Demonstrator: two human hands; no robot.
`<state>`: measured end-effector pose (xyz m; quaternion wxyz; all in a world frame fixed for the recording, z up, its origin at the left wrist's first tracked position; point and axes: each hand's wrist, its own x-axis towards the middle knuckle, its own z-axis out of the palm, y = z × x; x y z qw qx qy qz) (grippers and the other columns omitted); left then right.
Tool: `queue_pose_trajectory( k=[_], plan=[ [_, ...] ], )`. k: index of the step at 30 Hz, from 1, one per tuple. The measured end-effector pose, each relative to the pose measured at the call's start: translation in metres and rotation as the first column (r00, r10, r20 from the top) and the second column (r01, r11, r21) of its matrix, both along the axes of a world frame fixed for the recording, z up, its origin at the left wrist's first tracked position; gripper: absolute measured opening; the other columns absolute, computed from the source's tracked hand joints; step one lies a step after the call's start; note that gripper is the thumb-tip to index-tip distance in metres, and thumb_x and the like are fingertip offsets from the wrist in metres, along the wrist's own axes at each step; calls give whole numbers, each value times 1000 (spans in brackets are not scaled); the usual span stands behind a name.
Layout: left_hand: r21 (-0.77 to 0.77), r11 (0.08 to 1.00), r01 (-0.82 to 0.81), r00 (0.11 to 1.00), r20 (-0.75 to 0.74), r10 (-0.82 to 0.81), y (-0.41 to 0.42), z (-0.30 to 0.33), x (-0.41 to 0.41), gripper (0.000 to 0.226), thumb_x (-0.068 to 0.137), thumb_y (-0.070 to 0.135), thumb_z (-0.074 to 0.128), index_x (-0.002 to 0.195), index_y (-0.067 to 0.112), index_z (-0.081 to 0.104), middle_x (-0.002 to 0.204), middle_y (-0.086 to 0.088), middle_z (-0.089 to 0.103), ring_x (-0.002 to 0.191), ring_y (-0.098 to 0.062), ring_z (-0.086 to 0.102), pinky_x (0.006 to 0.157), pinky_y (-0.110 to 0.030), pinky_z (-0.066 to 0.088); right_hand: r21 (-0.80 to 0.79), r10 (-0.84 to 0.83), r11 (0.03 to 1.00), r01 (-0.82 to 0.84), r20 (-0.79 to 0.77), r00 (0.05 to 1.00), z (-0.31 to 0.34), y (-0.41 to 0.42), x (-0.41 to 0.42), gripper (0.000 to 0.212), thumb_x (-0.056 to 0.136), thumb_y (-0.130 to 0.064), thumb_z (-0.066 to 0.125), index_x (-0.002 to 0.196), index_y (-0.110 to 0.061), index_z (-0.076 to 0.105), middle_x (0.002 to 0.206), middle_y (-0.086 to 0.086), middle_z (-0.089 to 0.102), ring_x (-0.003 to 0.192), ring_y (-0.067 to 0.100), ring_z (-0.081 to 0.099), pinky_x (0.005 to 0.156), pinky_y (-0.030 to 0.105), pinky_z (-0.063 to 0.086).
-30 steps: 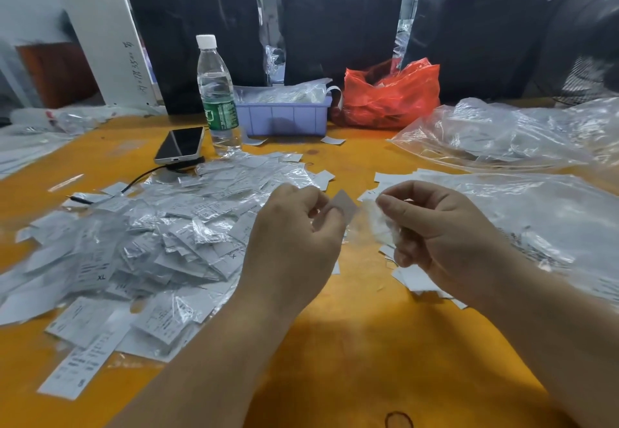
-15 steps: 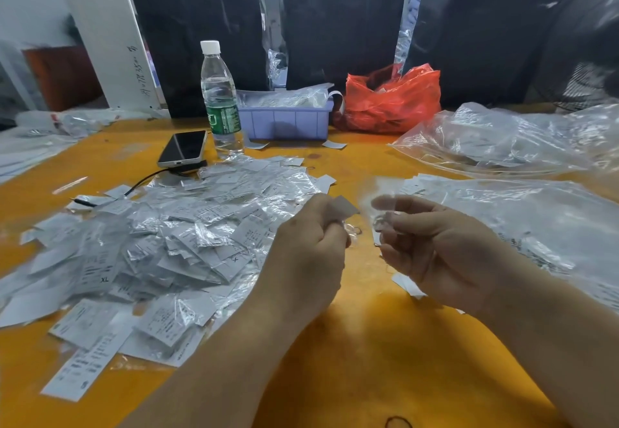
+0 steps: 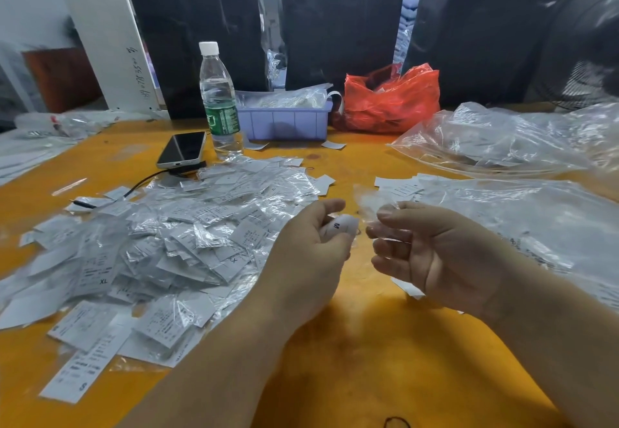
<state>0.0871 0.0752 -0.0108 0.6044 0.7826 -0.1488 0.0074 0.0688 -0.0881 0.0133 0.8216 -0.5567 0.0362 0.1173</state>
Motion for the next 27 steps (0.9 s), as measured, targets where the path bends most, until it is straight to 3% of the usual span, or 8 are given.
queue_pose_trajectory(
  k=[4, 6, 9, 12, 15, 18, 23, 27],
  plan=[
    [-60, 998, -23, 998, -58, 20, 1, 3, 1, 23, 86, 5, 67, 92, 27, 67, 82, 7, 70, 82, -18, 68, 71, -35, 58, -53, -39, 998, 39, 7, 999, 0, -3, 2, 17, 82, 7, 60, 89, -8, 57, 79, 16, 70, 61, 21, 67, 55, 31, 57],
    [-109, 994, -32, 995, -95, 22, 1, 4, 2, 20, 83, 5, 70, 89, 23, 66, 84, 4, 71, 86, -21, 67, 74, -36, 57, -71, -61, 996, 63, 24, 998, -2, -3, 2, 16, 84, 6, 61, 93, -7, 59, 83, 18, 72, 65, 22, 69, 56, 32, 58],
    [-94, 995, -29, 995, -96, 20, 1, 4, 2, 13, 81, 13, 74, 91, 18, 66, 87, -2, 70, 88, -21, 66, 82, -39, 54, -106, -36, 994, 42, 61, 997, -2, -4, 2, 10, 75, -8, 68, 83, -8, 62, 85, 16, 72, 69, 20, 70, 59, 31, 58],
    [-65, 998, 7, 996, -88, -13, 1, 3, 2, 11, 83, 16, 74, 91, 18, 66, 83, -1, 69, 80, -17, 66, 79, -38, 54, -111, -62, 991, 69, 65, 996, -3, -3, 3, 15, 64, -18, 73, 75, -12, 66, 81, 11, 69, 69, 19, 66, 58, 30, 57],
    [-87, 995, 55, 991, -114, -65, 0, 1, 2, 8, 86, 15, 70, 90, 19, 65, 80, -1, 68, 70, -9, 64, 70, -30, 53, -128, -135, 981, 145, 84, 987, -4, -3, 3, 13, 57, -19, 76, 66, -17, 67, 65, 0, 59, 57, 12, 53, 51, 26, 52],
    [-133, 989, 69, 980, -174, -92, -1, 3, 2, 9, 88, 16, 66, 83, 22, 63, 71, 10, 61, 67, -3, 60, 64, -24, 50, -73, -199, 975, 207, 105, 974, -4, -4, 5, 23, 56, -11, 75, 75, -14, 62, 55, -3, 54, 48, 10, 46, 44, 23, 47],
    [-230, 973, 0, 974, -219, -51, -1, 11, 0, 22, 85, 18, 56, 65, 20, 50, 59, 4, 38, 55, -13, 34, 60, -34, 30, 53, -185, 982, 180, 109, 977, -4, -3, 6, 20, 59, -2, 71, 72, -8, 57, 60, 8, 60, 51, 16, 62, 52, 29, 56],
    [-365, 931, -3, 967, -238, -91, 3, 21, -4, 12, 84, 23, 41, 75, 18, 34, 62, 3, 28, 60, -17, 18, 48, -26, 23, 109, -175, 980, 164, 93, 980, -6, -1, 7, 19, 58, 3, 66, 73, -3, 58, 65, 17, 63, 59, 25, 69, 56, 33, 58]
  ],
)
